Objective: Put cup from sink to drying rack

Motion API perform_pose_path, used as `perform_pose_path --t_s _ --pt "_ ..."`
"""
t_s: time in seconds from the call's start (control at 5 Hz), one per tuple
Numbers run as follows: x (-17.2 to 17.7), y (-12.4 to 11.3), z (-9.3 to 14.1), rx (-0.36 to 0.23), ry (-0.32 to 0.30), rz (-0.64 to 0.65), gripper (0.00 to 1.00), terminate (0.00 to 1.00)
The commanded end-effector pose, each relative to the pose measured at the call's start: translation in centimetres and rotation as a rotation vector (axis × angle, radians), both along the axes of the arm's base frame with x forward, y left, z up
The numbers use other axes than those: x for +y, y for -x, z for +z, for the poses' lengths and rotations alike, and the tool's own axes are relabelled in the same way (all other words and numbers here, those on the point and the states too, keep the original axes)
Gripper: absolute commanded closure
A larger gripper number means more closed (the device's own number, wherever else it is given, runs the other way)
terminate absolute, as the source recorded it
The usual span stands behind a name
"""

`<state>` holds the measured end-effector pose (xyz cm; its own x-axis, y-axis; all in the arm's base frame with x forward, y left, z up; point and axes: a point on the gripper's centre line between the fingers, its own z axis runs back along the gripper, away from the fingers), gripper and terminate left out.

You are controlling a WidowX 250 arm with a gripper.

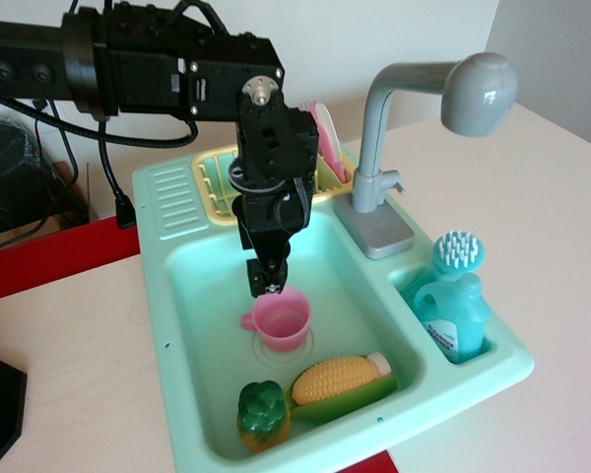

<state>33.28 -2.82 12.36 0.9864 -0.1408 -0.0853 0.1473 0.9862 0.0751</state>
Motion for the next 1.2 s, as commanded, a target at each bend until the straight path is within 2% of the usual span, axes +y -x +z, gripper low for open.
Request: perform_pose_path --t_s 0.0,0.2,0.4,1.0 --pt "0.0 0.0 0.0 0.0 0.0 0.0 0.0 0.0" --pt "0.0 -0.9 -0.3 -0.013 -0.022 -0.006 0.0 0.0" --pt "0.0 -1.4 -0.7 -0.01 -0.012 0.014 0.0 0.0" --pt "-0.3 -1.4 -3.3 0.032 -0.027 0.027 0.0 0.0"
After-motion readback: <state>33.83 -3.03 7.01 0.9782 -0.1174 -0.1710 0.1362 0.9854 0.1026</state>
